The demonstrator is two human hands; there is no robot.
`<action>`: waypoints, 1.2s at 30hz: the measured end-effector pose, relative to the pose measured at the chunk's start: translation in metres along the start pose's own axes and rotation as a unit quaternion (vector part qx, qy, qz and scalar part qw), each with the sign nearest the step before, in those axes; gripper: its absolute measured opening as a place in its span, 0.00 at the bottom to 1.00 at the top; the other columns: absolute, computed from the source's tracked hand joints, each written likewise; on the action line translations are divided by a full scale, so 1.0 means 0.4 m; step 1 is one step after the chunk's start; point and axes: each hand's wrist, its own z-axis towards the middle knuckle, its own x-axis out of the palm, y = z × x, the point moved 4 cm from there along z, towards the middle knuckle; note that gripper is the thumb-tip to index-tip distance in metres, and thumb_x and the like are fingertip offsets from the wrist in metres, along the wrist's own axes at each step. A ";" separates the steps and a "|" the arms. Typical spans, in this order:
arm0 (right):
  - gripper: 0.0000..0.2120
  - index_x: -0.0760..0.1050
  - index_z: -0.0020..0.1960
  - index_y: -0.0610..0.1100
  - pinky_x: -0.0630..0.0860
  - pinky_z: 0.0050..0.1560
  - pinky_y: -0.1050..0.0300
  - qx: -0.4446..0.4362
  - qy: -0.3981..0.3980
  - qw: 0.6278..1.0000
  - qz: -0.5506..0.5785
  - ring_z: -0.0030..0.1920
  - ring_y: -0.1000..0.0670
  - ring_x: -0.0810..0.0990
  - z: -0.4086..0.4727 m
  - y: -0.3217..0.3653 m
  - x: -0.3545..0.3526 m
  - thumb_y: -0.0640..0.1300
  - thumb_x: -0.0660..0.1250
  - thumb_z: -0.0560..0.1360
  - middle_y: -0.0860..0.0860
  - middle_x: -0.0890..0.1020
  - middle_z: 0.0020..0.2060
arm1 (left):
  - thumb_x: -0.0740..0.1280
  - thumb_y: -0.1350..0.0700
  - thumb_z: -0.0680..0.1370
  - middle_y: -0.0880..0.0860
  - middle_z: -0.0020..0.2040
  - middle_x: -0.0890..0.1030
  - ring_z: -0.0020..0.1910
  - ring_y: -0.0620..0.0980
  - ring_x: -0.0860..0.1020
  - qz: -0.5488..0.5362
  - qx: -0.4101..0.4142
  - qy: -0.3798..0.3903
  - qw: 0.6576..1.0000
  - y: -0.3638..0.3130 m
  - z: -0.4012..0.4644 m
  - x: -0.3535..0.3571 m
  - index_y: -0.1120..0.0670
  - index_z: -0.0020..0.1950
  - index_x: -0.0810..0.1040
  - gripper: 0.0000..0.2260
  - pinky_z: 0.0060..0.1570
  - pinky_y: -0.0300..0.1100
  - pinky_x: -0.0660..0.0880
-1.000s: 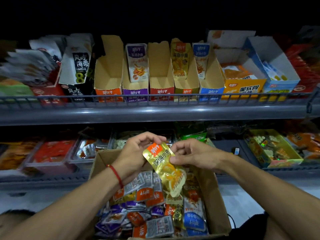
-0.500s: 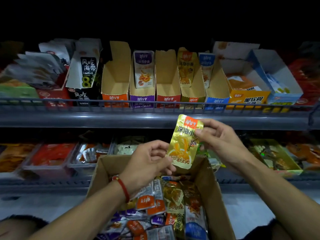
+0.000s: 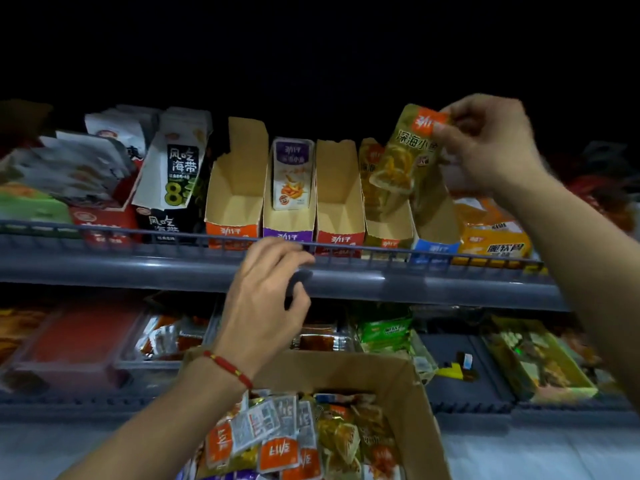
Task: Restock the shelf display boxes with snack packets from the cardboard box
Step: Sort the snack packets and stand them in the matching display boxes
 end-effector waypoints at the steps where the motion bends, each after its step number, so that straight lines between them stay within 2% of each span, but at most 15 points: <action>1: 0.12 0.78 0.62 0.48 0.79 0.59 0.50 -0.002 0.000 1.000 -0.024 0.58 0.52 0.81 0.024 -0.005 0.022 0.48 0.70 0.80 0.50 0.83 0.56 | 0.69 0.61 0.74 0.53 0.62 0.79 0.69 0.54 0.70 0.011 -0.004 -0.001 1.000 0.009 -0.002 -0.002 0.56 0.62 0.80 0.16 0.71 0.55 0.67; 3: 0.15 0.77 0.66 0.45 0.77 0.63 0.50 -0.007 0.013 0.999 -0.051 0.63 0.51 0.79 0.055 -0.020 0.064 0.45 0.68 0.81 0.48 0.82 0.62 | 0.69 0.62 0.74 0.54 0.66 0.77 0.73 0.56 0.67 0.037 0.000 0.002 0.999 0.024 -0.003 -0.008 0.55 0.63 0.79 0.18 0.73 0.56 0.65; 5: 0.16 0.75 0.68 0.45 0.76 0.66 0.47 0.012 0.044 0.997 -0.057 0.66 0.48 0.77 0.064 -0.038 0.106 0.42 0.67 0.81 0.48 0.80 0.64 | 0.69 0.62 0.73 0.55 0.71 0.74 0.76 0.57 0.64 0.064 0.005 0.007 0.998 0.040 0.002 -0.017 0.55 0.66 0.78 0.20 0.73 0.60 0.64; 7: 0.16 0.74 0.69 0.46 0.74 0.67 0.50 0.049 0.081 0.994 -0.056 0.67 0.48 0.76 0.064 -0.056 0.145 0.40 0.65 0.82 0.48 0.79 0.65 | 0.70 0.61 0.73 0.56 0.73 0.73 0.77 0.58 0.62 0.081 -0.002 0.015 0.997 0.055 0.010 -0.022 0.55 0.68 0.77 0.23 0.73 0.63 0.63; 9: 0.16 0.73 0.69 0.46 0.73 0.66 0.52 0.076 0.116 0.988 -0.062 0.68 0.47 0.75 0.059 -0.067 0.177 0.38 0.64 0.82 0.47 0.78 0.65 | 0.70 0.62 0.73 0.56 0.74 0.72 0.78 0.58 0.61 0.082 -0.012 0.022 0.996 0.063 0.015 -0.025 0.55 0.69 0.76 0.24 0.73 0.64 0.63; 13: 0.16 0.73 0.69 0.47 0.76 0.65 0.45 0.115 0.145 0.979 -0.086 0.65 0.44 0.77 0.070 -0.094 0.211 0.38 0.64 0.81 0.44 0.78 0.63 | 0.70 0.63 0.72 0.55 0.73 0.72 0.78 0.57 0.60 0.065 -0.018 0.013 0.998 0.067 0.016 -0.029 0.54 0.70 0.76 0.25 0.73 0.63 0.63; 15: 0.16 0.73 0.68 0.47 0.77 0.60 0.49 0.127 0.148 0.974 -0.112 0.63 0.44 0.78 0.077 -0.104 0.219 0.39 0.64 0.82 0.44 0.78 0.61 | 0.70 0.63 0.72 0.55 0.73 0.72 0.79 0.56 0.59 0.056 -0.026 0.005 0.998 0.071 0.015 -0.033 0.54 0.69 0.76 0.25 0.74 0.62 0.62; 17: 0.15 0.73 0.68 0.46 0.75 0.57 0.52 0.106 0.155 0.970 -0.154 0.62 0.43 0.78 0.084 -0.102 0.227 0.38 0.64 0.82 0.44 0.78 0.61 | 0.70 0.63 0.72 0.55 0.73 0.71 0.79 0.56 0.59 0.051 -0.033 0.001 0.998 0.076 0.015 -0.036 0.55 0.69 0.76 0.25 0.75 0.61 0.61; 20: 0.17 0.74 0.68 0.45 0.76 0.64 0.46 0.067 0.148 0.970 -0.181 0.65 0.41 0.76 0.089 -0.090 0.230 0.35 0.64 0.81 0.42 0.76 0.65 | 0.71 0.64 0.71 0.55 0.73 0.71 0.79 0.56 0.58 0.047 -0.047 -0.001 0.998 0.081 0.015 -0.039 0.55 0.70 0.75 0.26 0.75 0.61 0.61; 22: 0.19 0.74 0.68 0.47 0.75 0.65 0.41 0.048 0.134 0.969 -0.201 0.66 0.39 0.75 0.096 -0.087 0.231 0.33 0.65 0.79 0.42 0.75 0.67 | 0.71 0.64 0.71 0.55 0.73 0.71 0.79 0.56 0.58 0.048 -0.050 0.001 0.998 0.082 0.014 -0.040 0.54 0.70 0.75 0.26 0.75 0.61 0.61; 25: 0.19 0.73 0.68 0.51 0.77 0.60 0.41 0.016 0.112 0.962 -0.248 0.64 0.38 0.76 0.101 -0.084 0.242 0.38 0.66 0.79 0.42 0.74 0.67 | 0.71 0.64 0.71 0.55 0.73 0.71 0.79 0.56 0.58 0.049 -0.049 0.001 0.998 0.084 0.011 -0.040 0.54 0.70 0.75 0.27 0.75 0.60 0.61; 27: 0.18 0.72 0.70 0.49 0.76 0.57 0.43 0.004 0.092 0.958 -0.272 0.62 0.37 0.76 0.099 -0.084 0.249 0.39 0.65 0.81 0.40 0.74 0.66 | 0.71 0.64 0.71 0.55 0.73 0.71 0.79 0.56 0.57 0.051 -0.048 0.001 0.998 0.086 0.011 -0.040 0.54 0.70 0.75 0.27 0.76 0.59 0.61; 31: 0.18 0.70 0.72 0.47 0.69 0.49 0.49 -0.019 0.066 0.952 -0.298 0.60 0.38 0.75 0.094 -0.090 0.255 0.41 0.62 0.83 0.41 0.74 0.64 | 0.71 0.64 0.71 0.54 0.73 0.71 0.79 0.55 0.58 0.049 -0.048 -0.001 0.998 0.087 0.009 -0.041 0.54 0.70 0.75 0.27 0.76 0.57 0.59; 36: 0.18 0.71 0.70 0.44 0.73 0.50 0.46 -0.046 0.064 0.948 -0.307 0.58 0.36 0.77 0.090 -0.082 0.257 0.38 0.64 0.81 0.38 0.75 0.63 | 0.71 0.63 0.71 0.54 0.73 0.71 0.79 0.55 0.57 0.048 -0.047 -0.003 0.998 0.088 0.003 -0.042 0.54 0.70 0.74 0.27 0.76 0.58 0.60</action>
